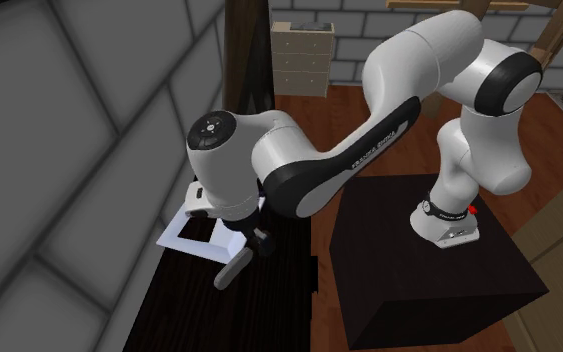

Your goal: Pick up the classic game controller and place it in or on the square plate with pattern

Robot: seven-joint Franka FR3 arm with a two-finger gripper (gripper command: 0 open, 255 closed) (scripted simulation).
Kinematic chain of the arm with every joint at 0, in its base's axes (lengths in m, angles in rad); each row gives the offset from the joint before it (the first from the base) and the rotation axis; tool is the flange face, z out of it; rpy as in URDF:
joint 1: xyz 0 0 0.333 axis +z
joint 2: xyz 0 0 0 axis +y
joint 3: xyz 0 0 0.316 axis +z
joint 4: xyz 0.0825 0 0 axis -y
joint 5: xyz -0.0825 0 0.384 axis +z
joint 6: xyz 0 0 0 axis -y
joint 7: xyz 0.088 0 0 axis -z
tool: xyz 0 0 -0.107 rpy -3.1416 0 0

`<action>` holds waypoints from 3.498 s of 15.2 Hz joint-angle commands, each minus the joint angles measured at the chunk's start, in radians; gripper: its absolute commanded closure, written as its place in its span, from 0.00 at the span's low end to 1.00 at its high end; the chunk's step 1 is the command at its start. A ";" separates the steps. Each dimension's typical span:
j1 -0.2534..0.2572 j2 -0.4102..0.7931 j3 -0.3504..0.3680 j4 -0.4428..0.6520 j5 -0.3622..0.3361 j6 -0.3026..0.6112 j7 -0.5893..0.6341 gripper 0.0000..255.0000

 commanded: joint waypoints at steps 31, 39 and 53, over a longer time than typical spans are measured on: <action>-0.003 -0.016 0.000 0.022 0.002 -0.038 -0.010 1.00; 0.000 -0.023 0.001 0.120 0.005 -0.141 -0.019 1.00; -0.165 0.120 -0.077 0.393 0.006 -0.247 -0.276 1.00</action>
